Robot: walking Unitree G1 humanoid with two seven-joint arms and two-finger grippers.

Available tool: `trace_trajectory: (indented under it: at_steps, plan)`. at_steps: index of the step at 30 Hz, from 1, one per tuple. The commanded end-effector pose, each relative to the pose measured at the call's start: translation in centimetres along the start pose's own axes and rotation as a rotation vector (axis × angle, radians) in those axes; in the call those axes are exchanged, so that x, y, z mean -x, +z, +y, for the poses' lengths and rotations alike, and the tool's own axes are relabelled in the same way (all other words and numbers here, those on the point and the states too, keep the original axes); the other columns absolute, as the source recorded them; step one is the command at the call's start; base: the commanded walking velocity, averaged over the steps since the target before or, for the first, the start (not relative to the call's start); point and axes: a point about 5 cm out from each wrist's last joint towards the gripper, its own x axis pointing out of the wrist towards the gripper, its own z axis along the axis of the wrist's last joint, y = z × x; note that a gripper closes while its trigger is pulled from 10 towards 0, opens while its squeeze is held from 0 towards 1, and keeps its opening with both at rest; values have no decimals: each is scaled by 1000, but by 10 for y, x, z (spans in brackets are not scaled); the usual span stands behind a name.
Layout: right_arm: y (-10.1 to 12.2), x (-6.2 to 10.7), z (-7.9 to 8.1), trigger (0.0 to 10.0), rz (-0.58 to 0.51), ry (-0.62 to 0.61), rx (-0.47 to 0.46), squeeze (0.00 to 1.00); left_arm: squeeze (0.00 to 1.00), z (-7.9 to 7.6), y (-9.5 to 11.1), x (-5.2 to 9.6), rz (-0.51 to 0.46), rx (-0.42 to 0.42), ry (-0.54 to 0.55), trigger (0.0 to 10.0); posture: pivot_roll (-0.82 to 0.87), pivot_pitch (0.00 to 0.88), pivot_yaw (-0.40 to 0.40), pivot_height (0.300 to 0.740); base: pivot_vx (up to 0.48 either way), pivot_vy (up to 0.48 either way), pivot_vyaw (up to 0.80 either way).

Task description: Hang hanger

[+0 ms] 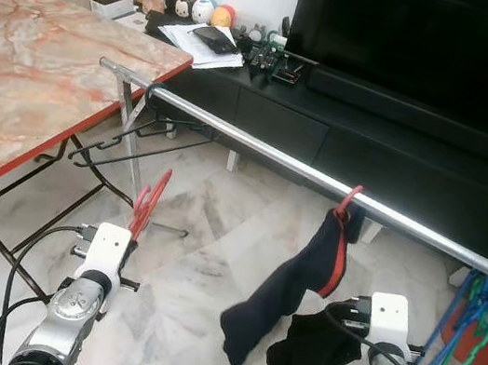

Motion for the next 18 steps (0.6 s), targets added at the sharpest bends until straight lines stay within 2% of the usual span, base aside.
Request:
trace_trajectory:
  at_steps: [1, 18]
  plan:
    - [9, -4, -7, 10000, -17, -23, 6, 0, 0, 1, 11, -3, -51, -5, 9, 10000, -38, 0, -19, 740, 0, 0, 0]
    - [36, -9, -11, 10000, -168, -77, -15, 0, 0, 1, 12, -4, -53, -3, 11, 10000, -35, 0, -15, 740, 0, 0, 0]
